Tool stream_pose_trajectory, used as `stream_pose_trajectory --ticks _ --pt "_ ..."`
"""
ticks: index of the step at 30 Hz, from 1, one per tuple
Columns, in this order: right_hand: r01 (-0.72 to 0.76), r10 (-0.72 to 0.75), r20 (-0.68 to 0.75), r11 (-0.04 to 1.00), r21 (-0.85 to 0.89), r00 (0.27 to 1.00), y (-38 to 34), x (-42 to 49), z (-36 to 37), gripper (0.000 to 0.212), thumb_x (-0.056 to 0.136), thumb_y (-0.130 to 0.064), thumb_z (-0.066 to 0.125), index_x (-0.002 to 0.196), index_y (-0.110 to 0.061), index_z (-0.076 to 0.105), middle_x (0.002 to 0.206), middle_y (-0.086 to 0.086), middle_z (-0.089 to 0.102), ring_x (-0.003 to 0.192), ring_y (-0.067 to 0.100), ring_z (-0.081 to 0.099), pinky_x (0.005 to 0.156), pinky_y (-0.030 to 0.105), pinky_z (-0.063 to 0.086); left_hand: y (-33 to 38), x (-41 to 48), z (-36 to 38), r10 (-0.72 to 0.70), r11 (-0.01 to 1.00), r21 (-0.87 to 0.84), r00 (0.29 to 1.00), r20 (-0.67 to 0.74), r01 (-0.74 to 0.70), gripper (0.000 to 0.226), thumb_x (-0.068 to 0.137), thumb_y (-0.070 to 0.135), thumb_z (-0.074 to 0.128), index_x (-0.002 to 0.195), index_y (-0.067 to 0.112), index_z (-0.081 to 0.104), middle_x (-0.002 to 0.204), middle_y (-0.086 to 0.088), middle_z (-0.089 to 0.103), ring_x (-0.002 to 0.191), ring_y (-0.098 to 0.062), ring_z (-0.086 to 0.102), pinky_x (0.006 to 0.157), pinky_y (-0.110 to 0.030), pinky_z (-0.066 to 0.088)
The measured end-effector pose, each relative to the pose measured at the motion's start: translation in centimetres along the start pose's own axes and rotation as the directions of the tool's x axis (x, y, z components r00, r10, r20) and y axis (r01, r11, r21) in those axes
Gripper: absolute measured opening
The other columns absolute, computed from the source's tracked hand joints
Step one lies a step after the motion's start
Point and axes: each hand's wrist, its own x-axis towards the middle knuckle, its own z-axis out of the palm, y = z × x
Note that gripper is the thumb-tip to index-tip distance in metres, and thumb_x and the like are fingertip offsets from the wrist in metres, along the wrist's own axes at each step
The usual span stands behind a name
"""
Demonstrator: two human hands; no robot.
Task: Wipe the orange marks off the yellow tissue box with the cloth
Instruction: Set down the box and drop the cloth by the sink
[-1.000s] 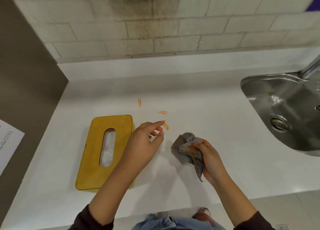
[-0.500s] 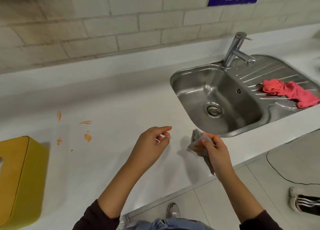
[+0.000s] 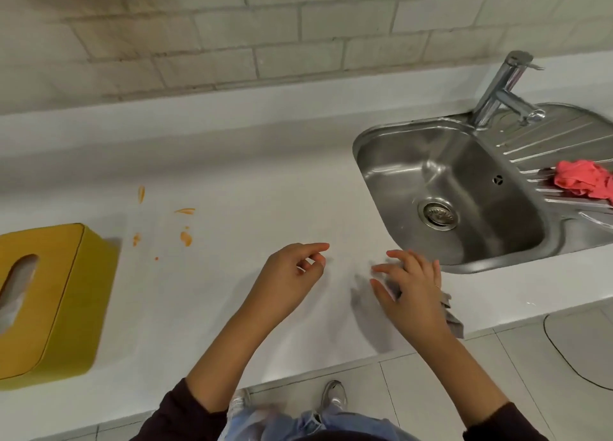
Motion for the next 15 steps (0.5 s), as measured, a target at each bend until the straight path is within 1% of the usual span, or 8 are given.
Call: stream_pose_trajectory --ticks 3,7,10,11,12,15 --pt "0.085 -0.088 0.051 0.994 0.062 0.995 -3.6 1.0 1.4 0.012 0.081 -0.027 0.069 0.093 -0.026 0.069 0.119 0.000 0.060 0.124 0.027 0.044 0.111 0.058 0.014 -1.3 -0.9 -3.2 -0.019 1.000 -0.021 0.997 -0.081 0.017 0.024 0.088 0.028 0.057 0.107 0.040 0.066 0.091 0.020 0.064 0.076 0.006 0.055 0.067 0.001 0.039" --pt "0.171 -0.192 0.121 0.972 0.162 0.974 -10.0 2.0 4.3 0.010 0.081 -0.023 0.069 0.091 -0.024 0.071 0.113 -0.001 0.064 0.116 0.024 0.052 0.110 0.059 0.017 -3.4 -3.2 -9.0 -0.038 0.999 -0.037 0.978 -0.205 0.031 0.025 0.088 0.024 0.057 0.107 0.038 0.066 0.094 0.016 0.066 0.078 0.004 0.057 0.071 -0.001 0.040" --pt "0.246 -0.288 0.166 0.941 0.231 0.943 -15.2 2.2 7.0 0.008 0.082 -0.023 0.068 0.090 -0.024 0.071 0.110 -0.003 0.065 0.111 0.020 0.055 0.108 0.059 0.023 -5.2 -5.5 -13.8 -0.045 0.998 -0.047 0.945 -0.325 0.031 0.026 0.088 0.021 0.059 0.105 0.039 0.066 0.093 0.016 0.066 0.077 0.003 0.057 0.070 -0.002 0.041" --pt "0.262 -0.313 0.179 0.929 0.262 0.933 -16.7 2.1 7.7 0.008 0.082 -0.022 0.068 0.089 -0.024 0.071 0.109 -0.003 0.065 0.110 0.020 0.056 0.107 0.059 0.025 -5.8 -6.3 -15.1 -0.052 0.998 -0.060 0.929 -0.367 0.033 0.027 0.088 0.020 0.059 0.104 0.040 0.066 0.092 0.016 0.066 0.076 0.003 0.057 0.069 -0.003 0.041" --pt "0.301 -0.365 0.186 0.905 0.300 0.912 -19.9 2.1 9.4 0.008 0.082 -0.021 0.069 0.089 -0.024 0.071 0.107 -0.004 0.065 0.108 0.018 0.057 0.105 0.058 0.028 -7.3 -7.9 -18.1 -0.063 0.997 -0.062 0.899 -0.434 0.041 0.028 0.088 0.019 0.059 0.104 0.041 0.066 0.091 0.016 0.066 0.075 0.003 0.057 0.068 -0.003 0.041" --pt "0.340 -0.424 0.158 0.858 0.384 0.892 -23.5 2.2 11.1 0.011 0.081 -0.016 0.070 0.089 -0.022 0.070 0.103 -0.004 0.067 0.101 0.016 0.060 0.095 0.050 0.041 -8.8 -9.8 -21.2 -0.056 0.998 -0.013 0.861 -0.506 0.058 0.025 0.088 0.018 0.060 0.107 0.034 0.067 0.090 0.016 0.065 0.076 0.003 0.056 0.067 -0.002 0.041"
